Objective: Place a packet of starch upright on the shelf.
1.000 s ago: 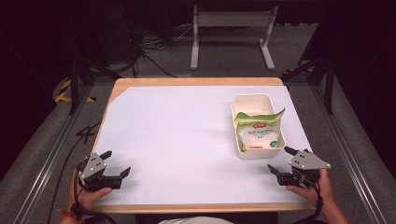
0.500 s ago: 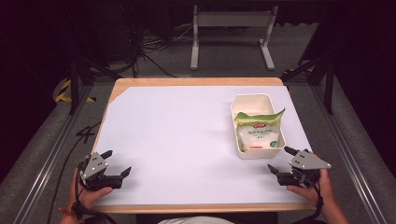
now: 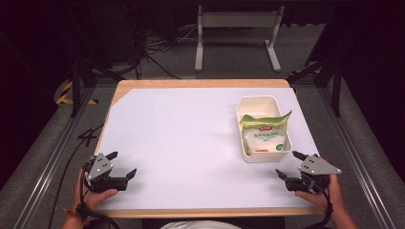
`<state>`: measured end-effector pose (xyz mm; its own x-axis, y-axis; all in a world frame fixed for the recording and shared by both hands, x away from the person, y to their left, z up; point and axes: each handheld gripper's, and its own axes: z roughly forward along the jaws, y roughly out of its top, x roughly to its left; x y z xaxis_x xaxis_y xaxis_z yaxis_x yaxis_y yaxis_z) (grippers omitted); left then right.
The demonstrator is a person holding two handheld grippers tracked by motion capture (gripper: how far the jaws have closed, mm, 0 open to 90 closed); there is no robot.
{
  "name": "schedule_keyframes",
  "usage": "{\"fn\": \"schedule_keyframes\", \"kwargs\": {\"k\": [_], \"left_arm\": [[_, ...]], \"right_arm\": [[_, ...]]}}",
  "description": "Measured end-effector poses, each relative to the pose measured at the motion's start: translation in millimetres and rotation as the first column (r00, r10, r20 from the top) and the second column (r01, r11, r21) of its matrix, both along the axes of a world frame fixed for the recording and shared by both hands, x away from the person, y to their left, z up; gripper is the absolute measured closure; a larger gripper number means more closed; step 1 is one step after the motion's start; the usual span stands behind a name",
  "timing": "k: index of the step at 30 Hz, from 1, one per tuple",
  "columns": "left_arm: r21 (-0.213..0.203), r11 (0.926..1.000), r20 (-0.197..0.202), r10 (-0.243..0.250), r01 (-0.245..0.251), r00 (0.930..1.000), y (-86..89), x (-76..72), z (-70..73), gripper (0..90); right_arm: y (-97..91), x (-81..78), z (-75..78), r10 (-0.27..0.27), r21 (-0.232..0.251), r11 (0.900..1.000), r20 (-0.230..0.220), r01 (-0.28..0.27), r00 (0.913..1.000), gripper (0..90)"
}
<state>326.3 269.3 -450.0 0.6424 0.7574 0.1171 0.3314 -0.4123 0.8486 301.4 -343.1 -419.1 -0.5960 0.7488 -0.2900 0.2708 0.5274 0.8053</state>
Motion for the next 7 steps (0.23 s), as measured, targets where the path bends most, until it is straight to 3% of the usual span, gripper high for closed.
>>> {"fn": "schedule_keyframes", "kwargs": {"k": [7], "left_arm": [[0.002, 1.0, -0.001, -0.005, 0.005, 1.0, -3.1, 3.5, 0.7, 9.4]], "right_arm": [[-3.0, -3.6, 0.0, -0.012, 0.004, 0.9999, 0.003, 0.012, 0.9999, 15.6]]}}
